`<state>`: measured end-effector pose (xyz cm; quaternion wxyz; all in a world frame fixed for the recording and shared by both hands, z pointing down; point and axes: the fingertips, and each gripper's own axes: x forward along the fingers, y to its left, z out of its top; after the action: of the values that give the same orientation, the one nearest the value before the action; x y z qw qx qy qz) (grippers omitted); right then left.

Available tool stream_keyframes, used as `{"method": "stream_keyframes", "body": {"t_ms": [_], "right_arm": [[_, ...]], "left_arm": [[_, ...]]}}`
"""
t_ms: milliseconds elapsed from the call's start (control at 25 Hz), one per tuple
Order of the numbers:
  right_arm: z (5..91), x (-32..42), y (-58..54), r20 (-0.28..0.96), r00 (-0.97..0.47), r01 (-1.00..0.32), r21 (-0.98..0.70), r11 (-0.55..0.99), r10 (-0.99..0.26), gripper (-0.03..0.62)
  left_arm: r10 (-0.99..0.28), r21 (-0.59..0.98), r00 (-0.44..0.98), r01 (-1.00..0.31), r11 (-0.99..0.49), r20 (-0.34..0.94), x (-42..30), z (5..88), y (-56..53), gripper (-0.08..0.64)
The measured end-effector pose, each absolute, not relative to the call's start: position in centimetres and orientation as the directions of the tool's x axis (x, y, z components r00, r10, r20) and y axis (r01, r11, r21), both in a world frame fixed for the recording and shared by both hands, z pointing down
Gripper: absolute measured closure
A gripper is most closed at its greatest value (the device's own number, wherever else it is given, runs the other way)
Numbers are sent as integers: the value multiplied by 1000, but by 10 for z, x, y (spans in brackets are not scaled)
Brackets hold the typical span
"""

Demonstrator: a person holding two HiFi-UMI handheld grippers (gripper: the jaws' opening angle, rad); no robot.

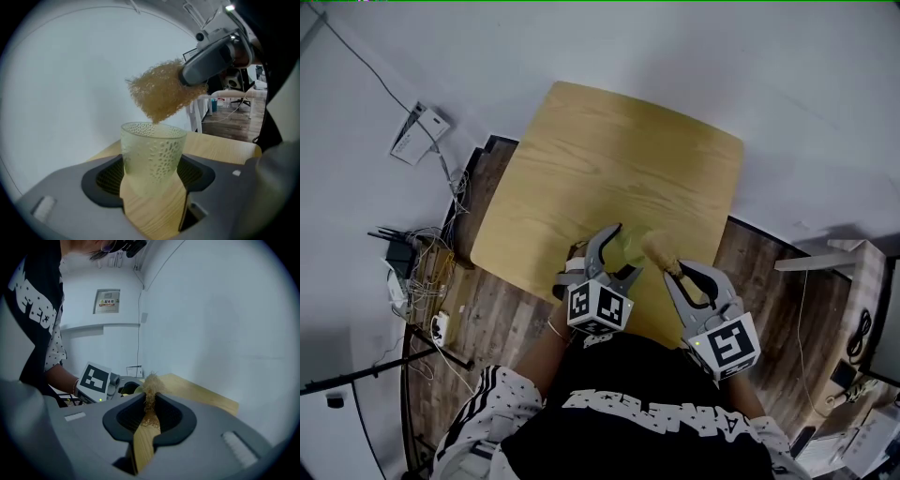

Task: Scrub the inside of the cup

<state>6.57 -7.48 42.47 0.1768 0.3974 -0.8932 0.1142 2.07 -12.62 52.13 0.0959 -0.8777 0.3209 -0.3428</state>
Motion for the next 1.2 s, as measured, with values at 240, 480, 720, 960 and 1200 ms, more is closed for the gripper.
{"method": "stream_keyframes", "body": {"t_ms": [240,480,720,960,1200], "right_arm": [[426,59,-71,410,-667,-700,-60,711,-622,519],[432,57,-65,448,-690,-667,-87,740,-569,521],[431,62,-63,448,-724,-628,-115,770,-524,522],[430,63,-55,433,-798,-540,-206,816,-419,522],[424,60,-49,363,-868,-462,-333,822,-340,522]], "left_arm": [[-660,-522,529,-407,-749,534,27,493,-121,204],[-690,-657,501,-280,-700,522,35,476,-116,204],[-683,-709,526,-197,-677,507,45,467,-105,204],[-664,-728,564,-154,-668,490,46,460,-96,206],[-656,-741,594,-144,-656,466,45,453,-89,206]]}}
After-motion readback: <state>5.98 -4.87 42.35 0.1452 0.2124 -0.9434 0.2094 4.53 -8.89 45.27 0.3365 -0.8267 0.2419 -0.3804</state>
